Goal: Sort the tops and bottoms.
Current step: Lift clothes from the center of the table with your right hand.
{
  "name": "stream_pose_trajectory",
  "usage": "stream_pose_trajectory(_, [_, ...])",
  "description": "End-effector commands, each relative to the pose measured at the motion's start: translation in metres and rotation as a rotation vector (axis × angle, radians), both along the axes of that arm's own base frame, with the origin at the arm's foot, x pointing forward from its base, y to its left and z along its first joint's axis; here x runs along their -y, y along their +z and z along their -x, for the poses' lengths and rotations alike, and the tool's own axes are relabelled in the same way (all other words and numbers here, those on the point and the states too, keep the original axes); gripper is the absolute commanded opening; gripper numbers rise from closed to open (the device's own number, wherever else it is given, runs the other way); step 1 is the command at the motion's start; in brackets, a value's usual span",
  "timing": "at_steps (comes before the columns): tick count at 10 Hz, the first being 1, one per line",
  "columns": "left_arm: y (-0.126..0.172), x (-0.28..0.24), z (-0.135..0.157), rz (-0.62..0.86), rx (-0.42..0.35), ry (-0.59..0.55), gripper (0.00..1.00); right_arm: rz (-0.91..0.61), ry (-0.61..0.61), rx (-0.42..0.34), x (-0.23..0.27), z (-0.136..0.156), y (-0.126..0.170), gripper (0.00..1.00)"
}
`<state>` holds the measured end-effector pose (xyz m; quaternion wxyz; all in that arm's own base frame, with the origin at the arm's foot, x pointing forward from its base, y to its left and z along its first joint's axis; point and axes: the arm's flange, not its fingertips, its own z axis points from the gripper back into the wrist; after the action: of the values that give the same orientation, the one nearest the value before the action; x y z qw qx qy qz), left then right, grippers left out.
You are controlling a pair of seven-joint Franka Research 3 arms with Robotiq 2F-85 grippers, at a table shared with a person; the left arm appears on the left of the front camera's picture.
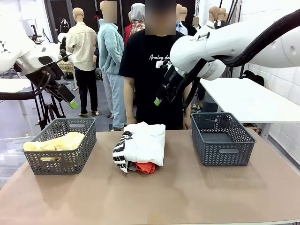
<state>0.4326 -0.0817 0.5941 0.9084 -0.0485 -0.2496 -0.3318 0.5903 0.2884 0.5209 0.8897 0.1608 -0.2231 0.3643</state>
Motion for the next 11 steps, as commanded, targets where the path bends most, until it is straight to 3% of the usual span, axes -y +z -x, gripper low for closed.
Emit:
stream_pose_trajectory(1, [0.001,-0.002,0.0,-0.007,0.002,-0.009,0.99,0.113,0.045,-0.064,-0.052,-0.03,-0.004,1.0])
stream_pose_trajectory(3, [0.001,-0.002,0.0,-0.007,0.002,-0.009,0.99,0.226,0.115,-0.154,-0.096,-0.053,-0.027,1.0])
stream_pose_trajectory(6, [0.001,-0.002,0.0,-0.007,0.002,-0.009,0.99,0.327,0.114,-0.245,-0.126,-0.079,-0.049,1.0])
stream_pose_trajectory(11, [0.001,-0.002,0.0,-0.007,0.002,-0.009,0.99,0.35,0.127,-0.326,-0.136,-0.076,-0.097,1.0])
